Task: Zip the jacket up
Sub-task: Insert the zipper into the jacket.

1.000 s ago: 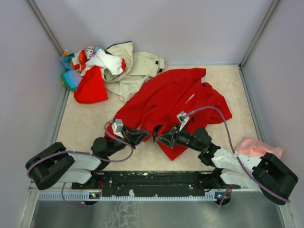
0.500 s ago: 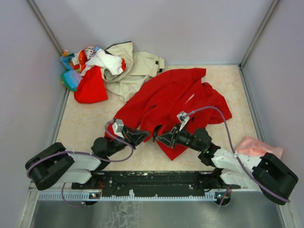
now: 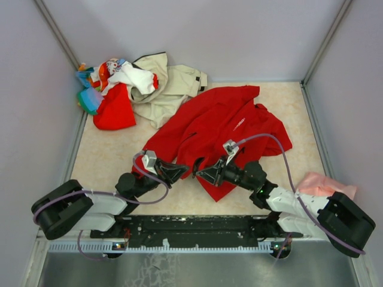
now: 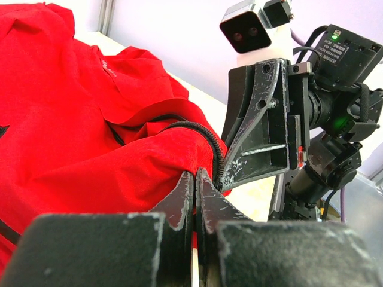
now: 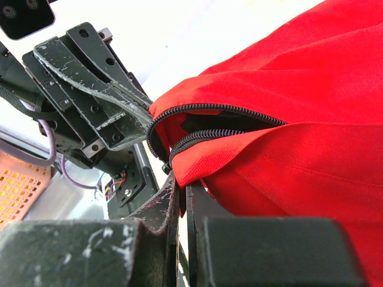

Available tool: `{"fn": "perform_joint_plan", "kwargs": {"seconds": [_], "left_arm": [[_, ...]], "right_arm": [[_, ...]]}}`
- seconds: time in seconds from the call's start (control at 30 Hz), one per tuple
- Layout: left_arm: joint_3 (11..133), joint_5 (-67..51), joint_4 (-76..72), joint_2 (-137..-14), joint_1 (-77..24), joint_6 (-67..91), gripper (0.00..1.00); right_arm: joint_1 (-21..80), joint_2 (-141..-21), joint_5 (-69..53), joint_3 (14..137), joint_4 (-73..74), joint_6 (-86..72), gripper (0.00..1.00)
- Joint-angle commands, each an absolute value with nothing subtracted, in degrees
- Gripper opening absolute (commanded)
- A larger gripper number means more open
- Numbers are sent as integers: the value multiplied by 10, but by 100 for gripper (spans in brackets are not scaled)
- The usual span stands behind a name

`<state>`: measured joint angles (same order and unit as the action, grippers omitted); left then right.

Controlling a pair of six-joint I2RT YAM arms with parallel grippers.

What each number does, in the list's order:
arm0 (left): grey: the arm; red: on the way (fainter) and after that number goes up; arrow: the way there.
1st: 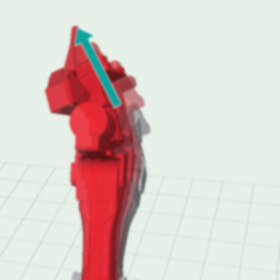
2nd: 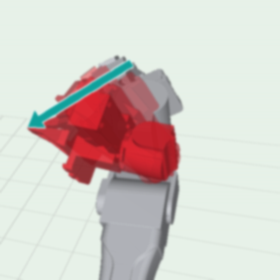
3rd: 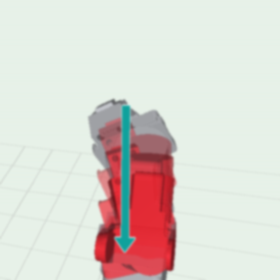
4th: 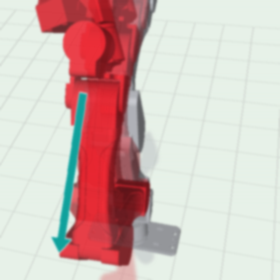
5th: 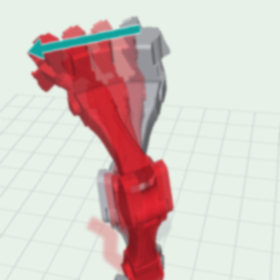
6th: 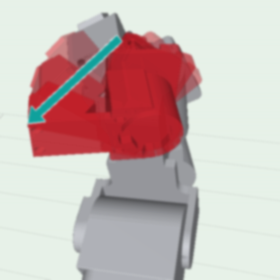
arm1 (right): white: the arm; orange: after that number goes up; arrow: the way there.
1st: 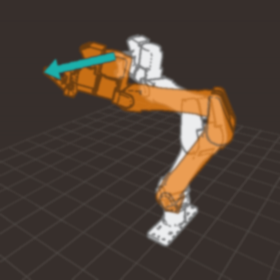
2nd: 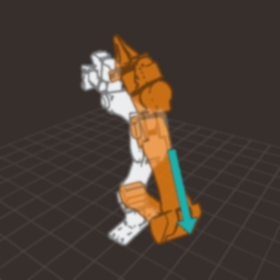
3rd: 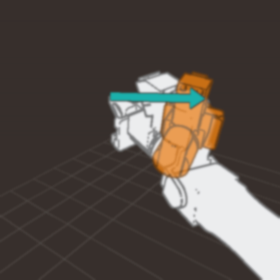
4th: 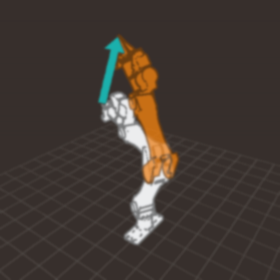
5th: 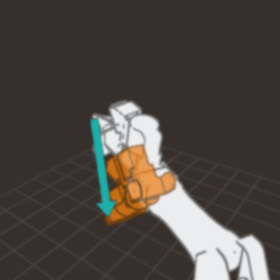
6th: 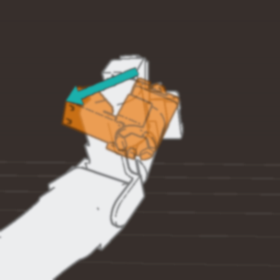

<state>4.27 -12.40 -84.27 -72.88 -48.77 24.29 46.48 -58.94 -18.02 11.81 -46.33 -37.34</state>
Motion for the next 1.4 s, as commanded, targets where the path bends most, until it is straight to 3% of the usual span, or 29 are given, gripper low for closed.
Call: {"fn": "perform_joint_plan", "kwargs": {"seconds": [0.0,0.8,1.37], "left_arm": [[54,-121,-845,-716,-496,229,0],[75,43,-703,-633,-594,69,0],[78,81,-673,-608,-606,49,0]], "right_arm": [[471,-575,-168,147,-517,-375,0],[472,-548,-166,171,-428,-372,0],[472,-537,-169,186,-382,-366,0]]}}
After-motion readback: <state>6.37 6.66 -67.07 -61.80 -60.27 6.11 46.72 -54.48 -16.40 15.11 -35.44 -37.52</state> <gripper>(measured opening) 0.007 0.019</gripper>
